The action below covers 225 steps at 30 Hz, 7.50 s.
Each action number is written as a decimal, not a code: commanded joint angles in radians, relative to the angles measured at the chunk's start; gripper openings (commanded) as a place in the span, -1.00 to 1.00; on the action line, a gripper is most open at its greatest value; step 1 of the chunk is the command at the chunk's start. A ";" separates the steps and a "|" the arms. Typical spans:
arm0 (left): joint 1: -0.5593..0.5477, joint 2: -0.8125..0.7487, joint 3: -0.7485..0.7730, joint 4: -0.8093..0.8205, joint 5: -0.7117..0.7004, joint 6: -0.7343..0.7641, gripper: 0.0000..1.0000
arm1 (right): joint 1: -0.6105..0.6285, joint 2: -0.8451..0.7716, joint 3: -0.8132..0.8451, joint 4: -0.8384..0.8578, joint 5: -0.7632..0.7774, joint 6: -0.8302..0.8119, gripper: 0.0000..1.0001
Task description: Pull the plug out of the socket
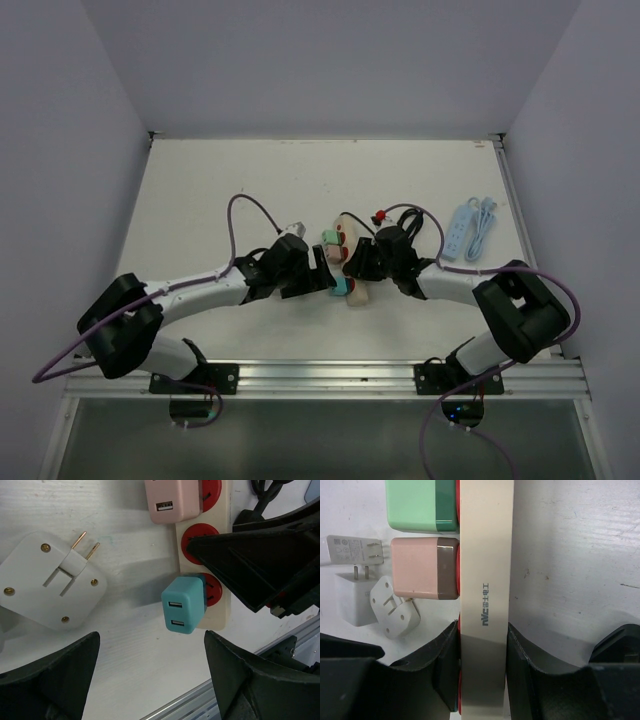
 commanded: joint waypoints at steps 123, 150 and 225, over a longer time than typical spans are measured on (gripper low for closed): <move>0.217 -0.063 0.092 0.143 0.203 0.074 0.26 | -0.115 0.263 -0.048 -0.049 0.108 0.028 -1.00; 0.203 -0.283 0.038 -0.072 0.005 0.143 0.99 | -0.116 0.209 -0.076 0.069 -0.116 -0.041 -1.00; 0.089 0.228 0.009 0.440 0.131 -0.182 -1.00 | -0.154 0.192 -0.132 0.140 -0.241 -0.030 0.23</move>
